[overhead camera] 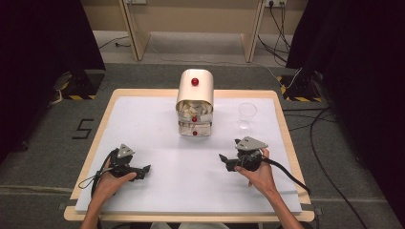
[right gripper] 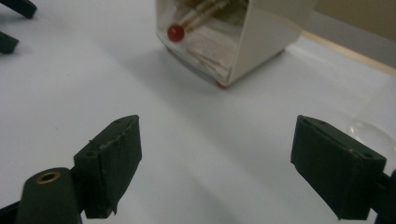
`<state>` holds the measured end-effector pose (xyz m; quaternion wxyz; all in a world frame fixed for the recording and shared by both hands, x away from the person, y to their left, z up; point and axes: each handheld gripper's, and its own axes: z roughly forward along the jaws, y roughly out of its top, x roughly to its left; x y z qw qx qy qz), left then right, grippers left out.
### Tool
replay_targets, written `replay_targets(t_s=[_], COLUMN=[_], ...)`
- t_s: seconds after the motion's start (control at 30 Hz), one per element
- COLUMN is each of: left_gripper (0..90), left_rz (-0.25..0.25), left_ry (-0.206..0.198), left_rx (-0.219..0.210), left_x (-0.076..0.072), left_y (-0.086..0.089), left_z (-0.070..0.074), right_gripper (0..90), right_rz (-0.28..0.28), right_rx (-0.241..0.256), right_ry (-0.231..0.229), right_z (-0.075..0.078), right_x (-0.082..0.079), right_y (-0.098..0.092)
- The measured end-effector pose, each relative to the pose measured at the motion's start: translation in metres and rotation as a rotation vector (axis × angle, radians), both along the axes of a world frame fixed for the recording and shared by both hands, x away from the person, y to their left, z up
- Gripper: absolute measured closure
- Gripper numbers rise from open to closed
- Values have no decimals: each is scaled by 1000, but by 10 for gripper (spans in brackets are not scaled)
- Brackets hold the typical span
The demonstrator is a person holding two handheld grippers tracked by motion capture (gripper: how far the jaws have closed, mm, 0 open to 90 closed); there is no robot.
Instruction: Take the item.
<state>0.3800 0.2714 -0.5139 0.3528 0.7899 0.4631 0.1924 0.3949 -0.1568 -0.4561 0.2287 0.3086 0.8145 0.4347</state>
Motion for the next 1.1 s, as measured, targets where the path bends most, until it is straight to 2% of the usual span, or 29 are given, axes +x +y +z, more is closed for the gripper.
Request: replay_targets(t_s=[0.1,0.2,0.23,0.47,0.7,0.87,1.03,1.1], left_gripper=[1,1,0,1,1,1,1,1], left_rz=[0,0,0,0,1,0,-1,0], left_ry=[-1,-1,0,0,0,2,0,0], left_rx=[0,0,-1,-1,-2,-3,-4,-5], left_x=[0,0,0,0,0,0,0,0], left_y=[0,0,0,0,0,0,0,0], left_z=[0,0,0,0,0,0,0,0], right_gripper=[192,191,190,204,202,202,200,193], right_rz=[38,44,51,87,132,135,123,116], right_rx=[20,22,29,60,69,54,65,53], right_ry=[-36,-48,-64,-104,-157,-169,-168,-174], right_z=[13,19,25,44,63,68,69,69], right_x=[5,7,10,19,24,30,42,48], right_y=[18,24,32,54,76,87,103,106])
